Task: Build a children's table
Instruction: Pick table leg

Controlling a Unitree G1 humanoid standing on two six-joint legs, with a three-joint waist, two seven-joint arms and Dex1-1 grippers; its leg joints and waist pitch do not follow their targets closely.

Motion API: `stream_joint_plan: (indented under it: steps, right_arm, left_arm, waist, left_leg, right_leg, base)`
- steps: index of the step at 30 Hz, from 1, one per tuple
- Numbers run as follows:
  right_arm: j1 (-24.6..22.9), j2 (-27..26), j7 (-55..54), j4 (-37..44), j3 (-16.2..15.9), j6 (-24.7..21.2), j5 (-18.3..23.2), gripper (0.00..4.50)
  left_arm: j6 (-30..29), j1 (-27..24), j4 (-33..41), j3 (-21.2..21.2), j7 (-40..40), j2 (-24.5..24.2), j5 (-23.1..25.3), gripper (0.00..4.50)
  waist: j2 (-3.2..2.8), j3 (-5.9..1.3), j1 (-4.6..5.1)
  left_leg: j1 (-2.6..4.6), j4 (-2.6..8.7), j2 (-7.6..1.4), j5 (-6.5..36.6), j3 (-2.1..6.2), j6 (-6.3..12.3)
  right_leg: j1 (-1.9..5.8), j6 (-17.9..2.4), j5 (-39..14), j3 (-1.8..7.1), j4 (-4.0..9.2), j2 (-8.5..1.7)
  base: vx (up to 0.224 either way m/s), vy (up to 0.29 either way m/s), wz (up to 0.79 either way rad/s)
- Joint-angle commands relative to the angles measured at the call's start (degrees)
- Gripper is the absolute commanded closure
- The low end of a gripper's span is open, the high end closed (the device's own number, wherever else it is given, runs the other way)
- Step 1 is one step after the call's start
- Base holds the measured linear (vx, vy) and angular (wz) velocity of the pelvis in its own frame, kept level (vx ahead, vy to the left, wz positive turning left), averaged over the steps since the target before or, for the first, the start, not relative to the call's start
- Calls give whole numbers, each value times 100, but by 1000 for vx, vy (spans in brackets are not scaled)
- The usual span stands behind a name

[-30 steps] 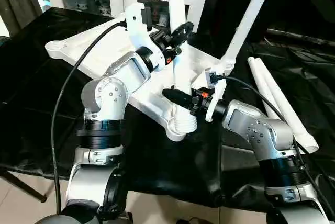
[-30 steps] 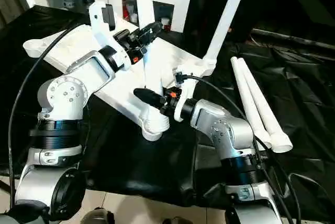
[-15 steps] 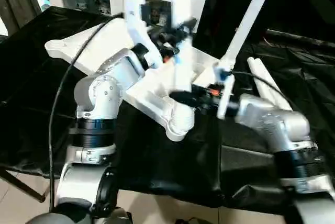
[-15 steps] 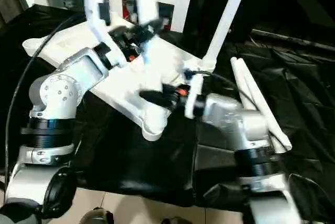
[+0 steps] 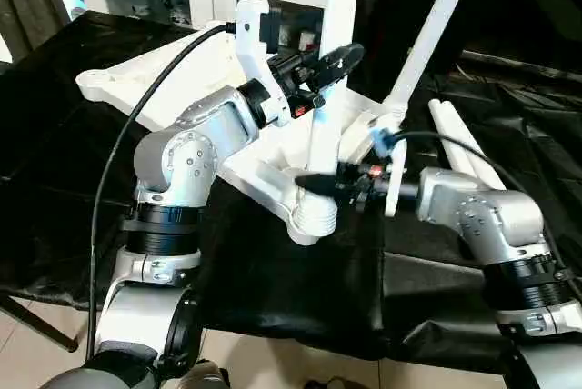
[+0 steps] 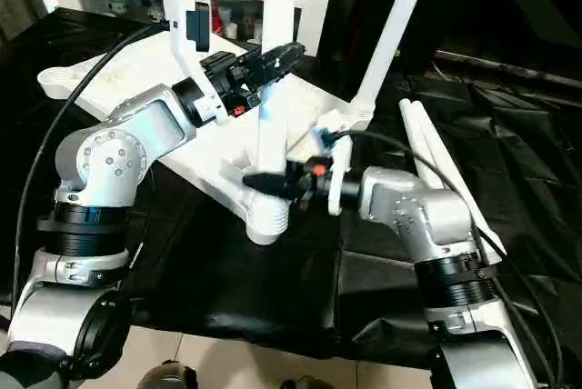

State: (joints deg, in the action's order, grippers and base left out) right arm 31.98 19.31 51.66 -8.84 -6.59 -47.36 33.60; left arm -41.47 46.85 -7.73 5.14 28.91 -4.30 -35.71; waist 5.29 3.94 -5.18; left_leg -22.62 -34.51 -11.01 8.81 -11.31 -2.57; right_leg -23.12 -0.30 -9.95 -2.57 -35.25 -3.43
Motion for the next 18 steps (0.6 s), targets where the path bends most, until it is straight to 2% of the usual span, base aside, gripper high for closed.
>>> stream_joint_plan:
  steps: [1,18]
  right_arm:
    - [-14,111,28,133,16,-98,-11,178]
    - [-16,129,67,139,-2,-192,-26,178]
  left_arm:
    - [-59,168,92,-118,104,22,-58,277]
    - [-243,79,247,-323,421,-52,-116,277]
  waist:
    - [-4,-458,-8]
    - [0,-462,-9]
  left_leg:
    - [168,350,-222,907,109,-156]
    - [169,347,-226,863,107,-154]
  right_leg:
    - [269,-894,-1199,217,399,-431]
    - [273,-907,-1151,219,383,-433]
  base:
    - [0,0,0]
    - [0,0,0]
